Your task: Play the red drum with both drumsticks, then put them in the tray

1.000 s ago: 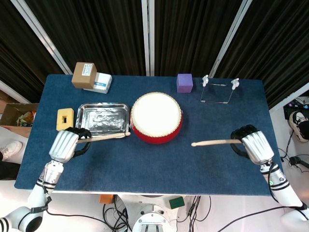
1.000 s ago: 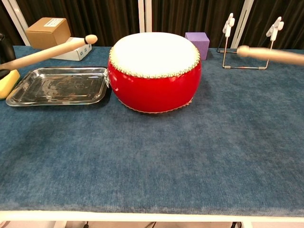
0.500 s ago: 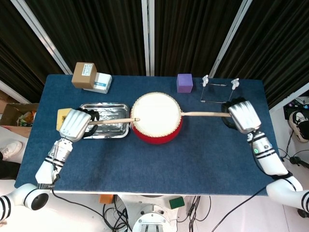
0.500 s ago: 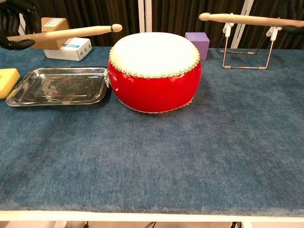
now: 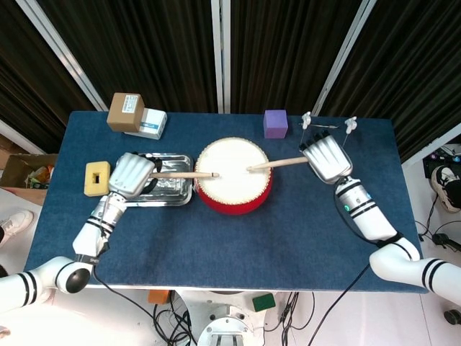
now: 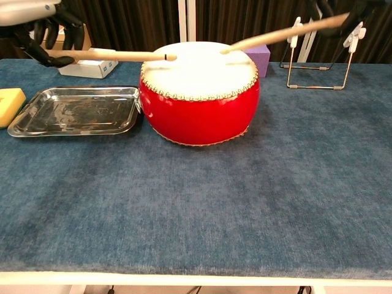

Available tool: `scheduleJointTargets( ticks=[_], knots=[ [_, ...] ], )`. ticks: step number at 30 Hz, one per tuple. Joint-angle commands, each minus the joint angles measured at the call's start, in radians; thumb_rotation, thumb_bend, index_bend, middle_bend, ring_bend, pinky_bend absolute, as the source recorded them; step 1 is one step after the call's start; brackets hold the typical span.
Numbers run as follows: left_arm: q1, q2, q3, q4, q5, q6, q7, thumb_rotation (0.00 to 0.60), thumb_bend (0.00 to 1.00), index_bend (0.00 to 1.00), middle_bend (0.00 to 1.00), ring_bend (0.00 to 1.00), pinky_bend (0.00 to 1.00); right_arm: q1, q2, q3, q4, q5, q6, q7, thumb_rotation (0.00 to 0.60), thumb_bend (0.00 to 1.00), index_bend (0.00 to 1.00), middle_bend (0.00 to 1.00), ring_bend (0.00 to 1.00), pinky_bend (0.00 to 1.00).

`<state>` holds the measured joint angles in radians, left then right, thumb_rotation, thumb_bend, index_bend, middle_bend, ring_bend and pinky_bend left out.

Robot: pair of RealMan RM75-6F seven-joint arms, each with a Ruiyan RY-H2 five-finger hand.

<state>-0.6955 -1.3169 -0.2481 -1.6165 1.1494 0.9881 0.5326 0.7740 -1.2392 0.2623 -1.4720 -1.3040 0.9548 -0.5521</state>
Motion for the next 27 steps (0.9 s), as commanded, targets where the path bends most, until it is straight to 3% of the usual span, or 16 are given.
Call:
scheduleJointTargets(
  ticks=[1,6,13,16,22,27],
  knots=[
    [-0.072,-0.074,0.020,0.075,-0.081,-0.045,0.136,0.600,0.66,0.68,0.65,0.57,0.54,-0.016,0.070,0.054,-0.083,0.030,0.075,0.044,0.600,0.92,0.79,0.72,0.43,0.44],
    [-0.090,-0.094,0.009,0.061,-0.140,-0.010,0.170,0.600,0.66,0.68,0.65,0.57,0.54,-0.019,0.097,0.049,-0.112,0.045,0.071,0.061,0.600,0.92,0.79,0.72,0.43,0.44],
    [-0.045,0.018,-0.015,-0.091,-0.079,0.102,0.100,0.600,0.66,0.68,0.65,0.57,0.53,0.041,-0.010,-0.044,0.000,0.076,-0.049,-0.061,0.600,0.92,0.79,0.71,0.43,0.44],
    [-0.048,0.038,-0.011,-0.109,-0.073,0.106,0.110,0.600,0.66,0.68,0.65,0.57,0.53,0.055,-0.035,-0.061,0.026,0.092,-0.057,-0.117,0.600,0.92,0.79,0.71,0.43,0.43],
    [-0.103,-0.028,0.029,-0.033,-0.139,0.032,0.174,0.600,0.66,0.68,0.65,0.57,0.53,0.026,0.019,-0.007,-0.056,0.080,0.052,-0.033,0.600,0.92,0.79,0.71,0.43,0.43],
    [-0.138,-0.075,0.054,0.021,-0.207,0.008,0.243,0.600,0.66,0.68,0.65,0.57,0.53,0.014,0.066,0.005,-0.097,0.068,0.073,0.021,0.600,0.92,0.79,0.71,0.43,0.43]
  ],
)
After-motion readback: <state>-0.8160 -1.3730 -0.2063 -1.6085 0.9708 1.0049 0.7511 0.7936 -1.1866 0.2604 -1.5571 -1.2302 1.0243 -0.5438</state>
